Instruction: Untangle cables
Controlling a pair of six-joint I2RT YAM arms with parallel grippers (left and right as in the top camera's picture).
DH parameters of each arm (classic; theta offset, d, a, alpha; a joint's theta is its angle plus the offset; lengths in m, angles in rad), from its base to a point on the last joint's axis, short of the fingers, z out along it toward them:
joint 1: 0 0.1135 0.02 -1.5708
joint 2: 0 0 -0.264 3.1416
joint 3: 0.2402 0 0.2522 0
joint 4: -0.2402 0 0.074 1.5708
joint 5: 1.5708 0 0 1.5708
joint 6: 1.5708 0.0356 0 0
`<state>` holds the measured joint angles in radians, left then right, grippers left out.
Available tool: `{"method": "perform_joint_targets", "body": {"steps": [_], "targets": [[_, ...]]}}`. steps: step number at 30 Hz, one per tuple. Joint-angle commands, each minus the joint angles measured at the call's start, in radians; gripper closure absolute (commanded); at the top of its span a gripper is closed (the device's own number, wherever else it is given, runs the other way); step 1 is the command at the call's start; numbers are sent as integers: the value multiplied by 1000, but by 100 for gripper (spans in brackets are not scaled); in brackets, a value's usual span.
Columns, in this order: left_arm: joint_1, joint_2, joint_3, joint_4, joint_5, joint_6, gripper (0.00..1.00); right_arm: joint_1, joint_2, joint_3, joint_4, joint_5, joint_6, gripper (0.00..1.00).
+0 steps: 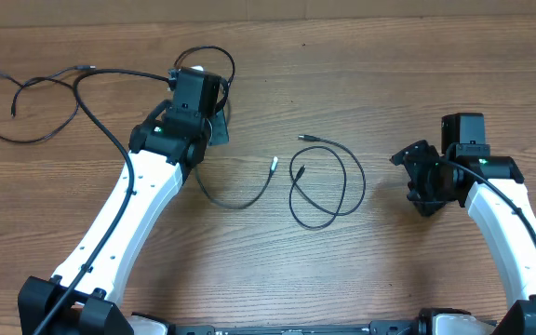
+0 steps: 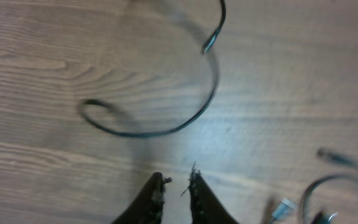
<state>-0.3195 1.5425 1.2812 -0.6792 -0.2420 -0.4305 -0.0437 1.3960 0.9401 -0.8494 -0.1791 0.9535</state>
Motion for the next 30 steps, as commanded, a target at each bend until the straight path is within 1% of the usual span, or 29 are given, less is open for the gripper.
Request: {"method": "perform_joint_targets", "body": {"steps": [1, 2, 4, 6, 8, 9, 12, 18, 21, 24, 26, 30], "targets": [[-1, -26, -5, 18, 0, -164, 64, 4, -12, -4, -30, 7, -72, 10], [-1, -26, -5, 14, 50, -183, 53, 4, -12, -4, -44, 7, -72, 8], [-1, -26, -5, 3, 124, -183, 41, 4, -12, -4, -54, 7, -72, 7], [-1, -26, -5, 3, 168, -183, 25, 4, -12, -4, -54, 7, -72, 5], [-1, -26, -5, 8, 140, -183, 4, 4, -12, -4, -53, 7, -72, 3], [0, -26, -5, 12, 105, -194, 0, 4, -12, -4, -54, 7, -72, 3], [5, -26, -5, 11, 13, -342, 0, 4, -12, -5, -56, 7, -72, 3], [6, -19, -5, -32, 14, -562, 1, 4, -12, -5, -56, 7, -72, 2], [6, 13, -5, -56, 14, -678, 0, 4, -12, -5, -55, 7, -72, 2], [6, 74, -5, -24, 21, -681, 1, 4, -12, -5, -55, 7, -72, 0], [6, 132, -5, 29, 30, -670, 1, 4, -12, -5, -55, 7, -72, 0], [6, 229, -5, 165, 27, -553, 0, 4, -12, -5, -55, 7, -72, 0]]}}
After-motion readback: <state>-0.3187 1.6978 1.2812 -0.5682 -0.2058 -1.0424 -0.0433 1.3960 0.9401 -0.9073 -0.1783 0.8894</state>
